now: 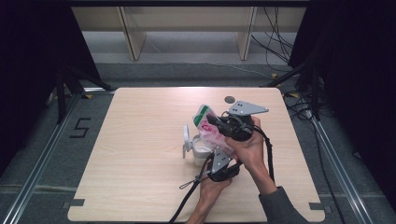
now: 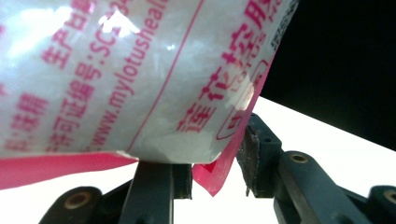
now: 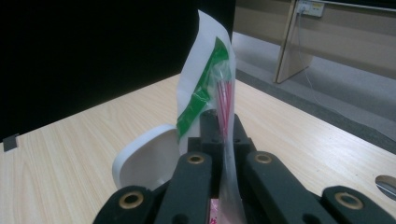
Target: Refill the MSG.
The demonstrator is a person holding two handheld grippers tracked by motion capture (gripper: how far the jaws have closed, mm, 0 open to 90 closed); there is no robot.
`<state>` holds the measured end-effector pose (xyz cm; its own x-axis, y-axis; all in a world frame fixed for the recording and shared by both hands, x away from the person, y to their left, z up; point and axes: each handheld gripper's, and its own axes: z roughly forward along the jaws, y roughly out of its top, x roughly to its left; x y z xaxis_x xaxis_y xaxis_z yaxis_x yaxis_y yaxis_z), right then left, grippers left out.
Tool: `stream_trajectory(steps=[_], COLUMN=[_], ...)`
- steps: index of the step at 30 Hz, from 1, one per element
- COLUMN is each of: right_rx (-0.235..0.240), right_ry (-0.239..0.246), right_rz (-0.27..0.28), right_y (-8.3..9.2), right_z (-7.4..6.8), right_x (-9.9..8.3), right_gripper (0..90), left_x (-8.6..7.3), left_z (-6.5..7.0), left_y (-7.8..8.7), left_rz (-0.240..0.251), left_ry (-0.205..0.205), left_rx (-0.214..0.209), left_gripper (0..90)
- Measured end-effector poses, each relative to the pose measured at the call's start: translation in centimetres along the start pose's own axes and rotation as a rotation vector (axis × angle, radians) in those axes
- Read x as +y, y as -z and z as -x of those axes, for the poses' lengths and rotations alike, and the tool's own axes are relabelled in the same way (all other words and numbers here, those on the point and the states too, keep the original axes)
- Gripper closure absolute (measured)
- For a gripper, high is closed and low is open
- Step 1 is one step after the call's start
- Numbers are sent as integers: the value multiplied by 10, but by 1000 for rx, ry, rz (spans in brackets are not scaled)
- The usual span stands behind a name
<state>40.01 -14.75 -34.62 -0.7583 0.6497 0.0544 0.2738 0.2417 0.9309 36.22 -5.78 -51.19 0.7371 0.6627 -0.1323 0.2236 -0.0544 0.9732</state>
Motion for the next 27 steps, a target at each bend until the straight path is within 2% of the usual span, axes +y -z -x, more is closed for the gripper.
stream_trajectory(steps=[2,3,4,6,8,9,10,11,12,13,16,19,21,23,25,26,27], right_rx=[-6,8,13,17,13,15,20,15,23,35,21,30,26,35,28,28,39], right_ry=[8,4,12,-33,-29,-60,-32,-63,-46,-65,-64,-81,-72,-87,-87,-113,-106], right_rz=[10,29,34,51,73,83,96,96,120,112,129,139,152,162,163,162,170], right_y=[4,5,7,11,13,15,16,18,19,20,24,30,33,36,38,39,38], right_z=[3,5,6,8,11,10,14,13,16,16,18,22,25,26,27,27,29], right_x=[0,-1,-2,-5,-7,-8,-9,-11,-12,-13,-14,-15,-15,-15,-16,-17,-18], right_gripper=[900,900,900,900,900,900,900,900,900,900,900,900,900,900,900,900,900], left_x=[-1,-1,-2,-4,-5,-5,-5,-5,-6,-6,-5,-4,-4,-2,-3,-4,-4], left_z=[-1,-2,-2,-4,-5,-5,-5,-5,-5,-5,-5,-4,-5,-5,-4,-4,-3], left_y=[1,2,2,2,3,3,4,4,4,4,4,7,7,10,11,12,13], left_rz=[-10,-20,-6,-6,-22,-22,-29,-36,-31,-34,-41,-63,-54,-83,-82,-84,-94], left_ry=[-11,-22,-5,2,-3,2,1,-6,4,8,16,8,18,18,21,23,13], left_rx=[4,10,8,8,9,10,21,20,13,11,-6,-1,-22,-11,-5,-6,3], left_gripper=[650,648,645,626,607,597,586,580,575,566,537,488,459,413,394,386,378])
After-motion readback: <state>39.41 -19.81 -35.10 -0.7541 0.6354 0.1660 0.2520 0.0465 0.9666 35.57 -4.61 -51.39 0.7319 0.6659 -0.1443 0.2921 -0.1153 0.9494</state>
